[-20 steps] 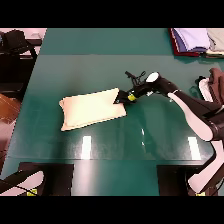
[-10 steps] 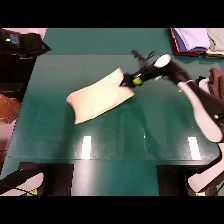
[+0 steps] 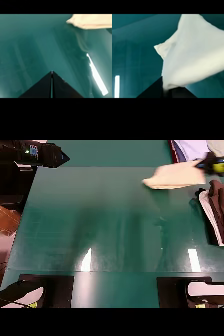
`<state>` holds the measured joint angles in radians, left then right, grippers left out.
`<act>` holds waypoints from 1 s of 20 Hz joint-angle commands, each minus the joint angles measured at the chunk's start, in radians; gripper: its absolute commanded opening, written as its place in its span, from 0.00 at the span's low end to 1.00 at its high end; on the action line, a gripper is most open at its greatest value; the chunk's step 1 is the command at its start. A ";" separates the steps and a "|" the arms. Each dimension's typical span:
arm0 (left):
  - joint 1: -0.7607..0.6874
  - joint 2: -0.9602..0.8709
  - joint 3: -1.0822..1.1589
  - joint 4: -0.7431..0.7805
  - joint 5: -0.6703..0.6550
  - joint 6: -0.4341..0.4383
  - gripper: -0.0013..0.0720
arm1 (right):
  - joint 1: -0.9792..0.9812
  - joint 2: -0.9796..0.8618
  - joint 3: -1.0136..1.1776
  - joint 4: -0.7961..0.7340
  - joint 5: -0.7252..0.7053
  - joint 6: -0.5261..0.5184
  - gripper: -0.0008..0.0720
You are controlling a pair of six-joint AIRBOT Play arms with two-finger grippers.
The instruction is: Fold the shirts.
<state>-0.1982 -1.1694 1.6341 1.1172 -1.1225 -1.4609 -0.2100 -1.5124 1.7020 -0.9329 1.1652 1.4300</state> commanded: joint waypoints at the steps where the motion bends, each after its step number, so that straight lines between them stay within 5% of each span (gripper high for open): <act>1: -0.008 0.000 0.000 -0.003 0.014 -0.006 0.05 | -0.228 0.035 0.001 -0.011 -0.053 0.002 0.03; 11: -0.008 0.000 0.000 -0.007 0.003 -0.033 0.05 | -0.381 -0.016 0.030 0.088 -0.266 -0.075 0.03; 20: -0.008 0.000 0.000 -0.007 -0.029 -0.032 0.05 | -0.404 -0.005 0.346 0.120 -0.123 -0.087 0.03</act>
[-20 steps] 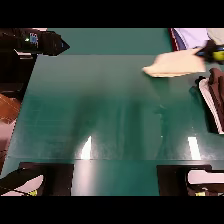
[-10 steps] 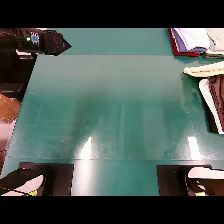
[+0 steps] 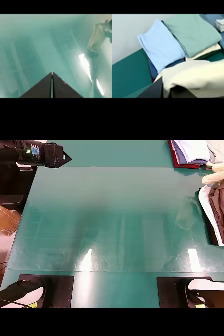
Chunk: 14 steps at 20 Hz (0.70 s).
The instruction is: Fold the shirts.
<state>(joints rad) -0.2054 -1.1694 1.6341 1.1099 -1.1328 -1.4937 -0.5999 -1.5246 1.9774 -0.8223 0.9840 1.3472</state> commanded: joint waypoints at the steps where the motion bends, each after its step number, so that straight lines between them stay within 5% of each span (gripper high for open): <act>1: 0.000 0.000 0.000 0.000 -0.030 0.001 0.05 | -0.023 0.023 0.063 0.008 0.070 -0.005 0.03; 14: 0.000 0.000 0.000 0.000 -0.066 0.010 0.05 | -0.256 0.349 -0.489 -0.358 0.217 -0.002 0.04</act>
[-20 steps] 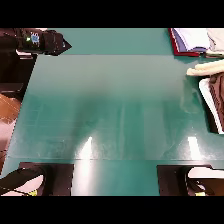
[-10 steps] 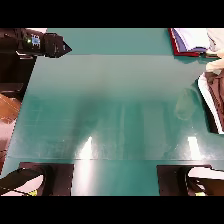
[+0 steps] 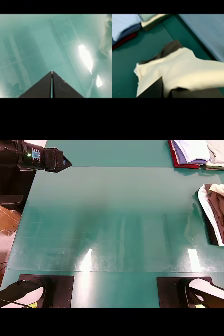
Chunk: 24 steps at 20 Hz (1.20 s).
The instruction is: Fold the shirts.
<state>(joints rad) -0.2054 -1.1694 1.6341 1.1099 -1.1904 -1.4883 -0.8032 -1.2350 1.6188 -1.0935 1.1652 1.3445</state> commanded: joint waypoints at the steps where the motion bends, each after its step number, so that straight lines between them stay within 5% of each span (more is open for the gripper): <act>1: 0.000 0.000 0.000 0.000 -0.012 0.004 0.05 | -0.075 0.077 -0.180 -0.087 0.037 0.001 0.04; 3: 0.000 0.000 0.000 0.001 -0.029 0.004 0.05 | -0.109 0.102 -0.271 -0.087 0.040 0.001 0.07; 6: 0.000 0.000 0.000 0.001 -0.041 0.005 0.05 | -0.160 0.114 -0.358 -0.085 0.043 0.002 0.84; 7: 0.000 0.000 0.000 0.001 -0.041 0.005 0.05 | -0.173 0.111 -0.364 -0.084 0.051 0.002 0.92; 17: 0.000 0.000 0.000 0.000 -0.060 0.005 0.05 | -0.138 0.114 -0.144 -0.094 0.075 0.032 0.92; 24: 0.000 0.000 0.000 0.007 -0.047 0.003 0.05 | 0.139 0.114 -0.114 0.143 0.129 0.032 0.91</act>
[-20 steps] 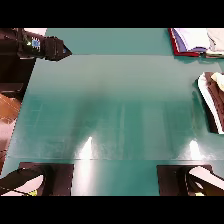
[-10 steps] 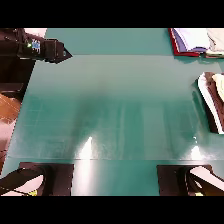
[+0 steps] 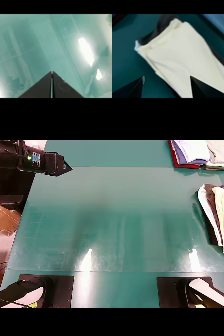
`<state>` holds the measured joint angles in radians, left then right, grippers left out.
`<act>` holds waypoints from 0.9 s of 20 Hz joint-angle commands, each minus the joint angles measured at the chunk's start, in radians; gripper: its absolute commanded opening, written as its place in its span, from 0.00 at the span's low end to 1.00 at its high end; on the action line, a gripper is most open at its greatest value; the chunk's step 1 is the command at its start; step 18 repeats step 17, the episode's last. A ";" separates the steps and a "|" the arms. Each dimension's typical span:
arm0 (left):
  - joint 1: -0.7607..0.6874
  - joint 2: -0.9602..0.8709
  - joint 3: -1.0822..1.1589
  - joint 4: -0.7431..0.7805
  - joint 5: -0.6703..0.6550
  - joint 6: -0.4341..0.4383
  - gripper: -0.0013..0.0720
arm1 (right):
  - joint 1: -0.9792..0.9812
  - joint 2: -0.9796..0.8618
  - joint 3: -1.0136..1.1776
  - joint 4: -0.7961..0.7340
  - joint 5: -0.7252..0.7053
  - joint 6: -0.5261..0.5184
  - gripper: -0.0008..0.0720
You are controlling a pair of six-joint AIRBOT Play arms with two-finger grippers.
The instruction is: Fold the shirts.
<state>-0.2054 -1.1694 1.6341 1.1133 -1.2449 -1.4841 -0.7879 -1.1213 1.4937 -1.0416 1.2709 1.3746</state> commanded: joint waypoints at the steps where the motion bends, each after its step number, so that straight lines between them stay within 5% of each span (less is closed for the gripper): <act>1: 0.000 0.000 0.000 0.004 0.013 -0.001 0.05 | 0.204 0.000 0.011 0.100 0.024 0.002 0.91; 6: 0.000 0.000 0.000 0.004 0.042 -0.001 0.05 | 0.569 0.000 0.011 0.098 -0.014 0.002 0.84; 8: 0.000 0.000 0.000 0.004 0.043 -0.001 0.05 | 0.674 0.000 0.011 0.098 -0.034 0.002 0.51; 9: 0.000 0.000 0.000 0.004 0.042 -0.001 0.05 | 0.721 0.000 0.011 0.098 -0.037 0.002 0.16; 10: 0.000 0.000 0.000 0.004 0.043 -0.001 0.05 | 0.758 0.000 0.011 0.098 -0.039 0.000 0.04; 18: 0.000 0.000 0.000 0.004 0.043 -0.001 0.05 | 0.831 0.000 0.011 0.098 -0.040 0.000 0.04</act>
